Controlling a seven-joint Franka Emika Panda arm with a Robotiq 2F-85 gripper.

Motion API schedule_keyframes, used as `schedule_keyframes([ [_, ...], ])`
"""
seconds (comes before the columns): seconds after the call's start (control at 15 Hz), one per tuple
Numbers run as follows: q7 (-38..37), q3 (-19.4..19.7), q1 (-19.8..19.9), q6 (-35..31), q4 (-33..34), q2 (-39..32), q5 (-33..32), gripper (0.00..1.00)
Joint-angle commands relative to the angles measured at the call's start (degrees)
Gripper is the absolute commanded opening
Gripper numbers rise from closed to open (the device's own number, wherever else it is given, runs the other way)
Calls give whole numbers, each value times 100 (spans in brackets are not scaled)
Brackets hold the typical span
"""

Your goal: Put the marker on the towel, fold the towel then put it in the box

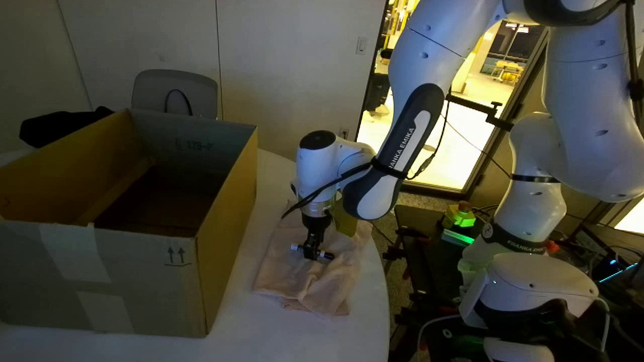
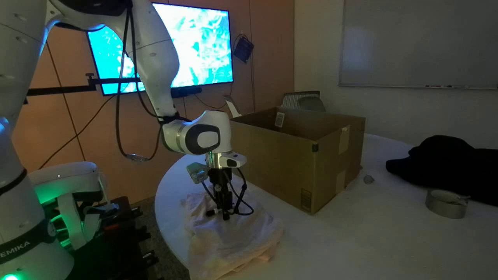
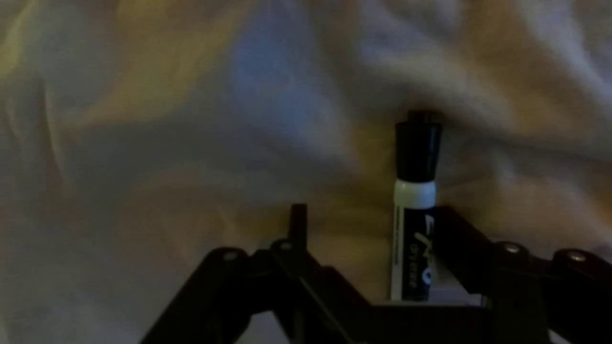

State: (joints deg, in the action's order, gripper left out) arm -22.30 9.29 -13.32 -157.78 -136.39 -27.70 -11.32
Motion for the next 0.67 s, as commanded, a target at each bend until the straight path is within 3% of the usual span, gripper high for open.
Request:
schedule_keyframes([
  [0.0, -182, 98, -145, -7, -99, 195, 10, 99],
  [0.33, -193, -20, -342, -13, -319, 516, -55, 100],
  [0.6, -130, -326, -462, -13, -433, 710, 12, 100],
])
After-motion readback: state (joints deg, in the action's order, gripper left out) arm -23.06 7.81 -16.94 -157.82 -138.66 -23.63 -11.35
